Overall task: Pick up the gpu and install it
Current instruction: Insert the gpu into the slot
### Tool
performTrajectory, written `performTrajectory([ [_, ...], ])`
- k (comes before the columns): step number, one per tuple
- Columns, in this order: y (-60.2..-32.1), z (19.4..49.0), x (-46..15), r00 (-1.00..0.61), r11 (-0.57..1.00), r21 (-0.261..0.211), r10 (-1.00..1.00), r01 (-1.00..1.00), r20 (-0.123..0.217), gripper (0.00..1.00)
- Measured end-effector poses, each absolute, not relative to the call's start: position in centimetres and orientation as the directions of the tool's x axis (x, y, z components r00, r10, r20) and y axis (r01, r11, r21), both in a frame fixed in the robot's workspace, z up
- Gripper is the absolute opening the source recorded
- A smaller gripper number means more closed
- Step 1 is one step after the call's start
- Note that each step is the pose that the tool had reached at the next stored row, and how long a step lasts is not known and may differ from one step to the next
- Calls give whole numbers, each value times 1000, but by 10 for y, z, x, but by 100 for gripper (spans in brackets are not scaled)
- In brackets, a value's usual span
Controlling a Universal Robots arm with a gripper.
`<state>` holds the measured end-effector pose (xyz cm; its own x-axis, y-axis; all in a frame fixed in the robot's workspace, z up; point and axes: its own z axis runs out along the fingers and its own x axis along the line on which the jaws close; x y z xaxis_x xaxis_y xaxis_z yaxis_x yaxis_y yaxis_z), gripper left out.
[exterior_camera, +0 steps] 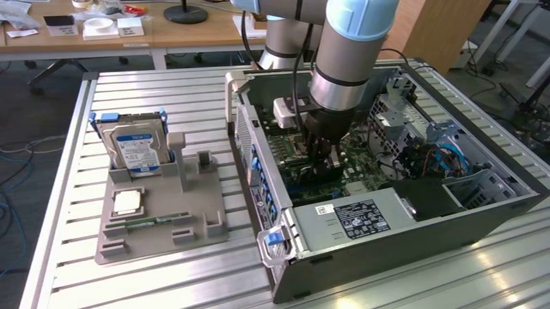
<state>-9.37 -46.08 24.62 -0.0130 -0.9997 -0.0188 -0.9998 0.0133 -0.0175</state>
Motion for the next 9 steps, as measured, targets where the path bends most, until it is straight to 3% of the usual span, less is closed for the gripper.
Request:
performTrajectory([
  [8, -461, 246, -94, -13, 14, -18, -1000, -1000, -19, 27],
  [9, -461, 246, -94, -13, 14, -18, -1000, -1000, -19, 33],
])
